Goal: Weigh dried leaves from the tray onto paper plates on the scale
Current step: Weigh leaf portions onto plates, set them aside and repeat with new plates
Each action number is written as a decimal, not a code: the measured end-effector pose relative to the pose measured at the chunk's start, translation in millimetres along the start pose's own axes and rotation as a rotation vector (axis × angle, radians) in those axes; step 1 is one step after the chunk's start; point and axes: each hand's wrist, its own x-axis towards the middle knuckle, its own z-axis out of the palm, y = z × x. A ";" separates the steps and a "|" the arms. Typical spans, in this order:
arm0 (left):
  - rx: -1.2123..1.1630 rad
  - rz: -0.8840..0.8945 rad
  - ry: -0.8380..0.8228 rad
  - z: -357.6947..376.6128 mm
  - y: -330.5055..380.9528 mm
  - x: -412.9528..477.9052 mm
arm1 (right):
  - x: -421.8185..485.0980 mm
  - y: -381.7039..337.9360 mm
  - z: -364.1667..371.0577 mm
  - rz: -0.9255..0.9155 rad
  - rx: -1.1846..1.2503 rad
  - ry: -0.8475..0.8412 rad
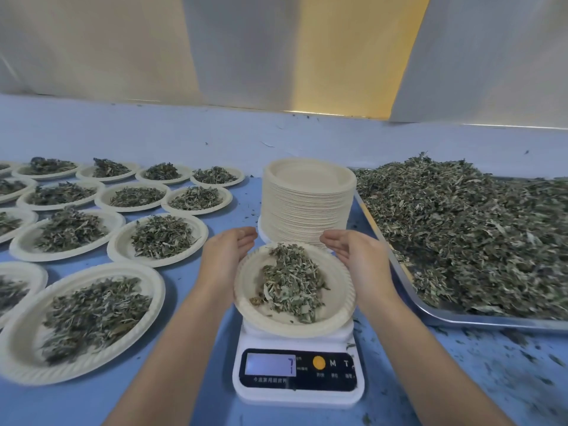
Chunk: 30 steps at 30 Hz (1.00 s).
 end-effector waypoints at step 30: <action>-0.157 0.077 0.233 -142.5 97.8 40.1 | 5.2 -39.5 166.8 0.062 -0.127 -0.328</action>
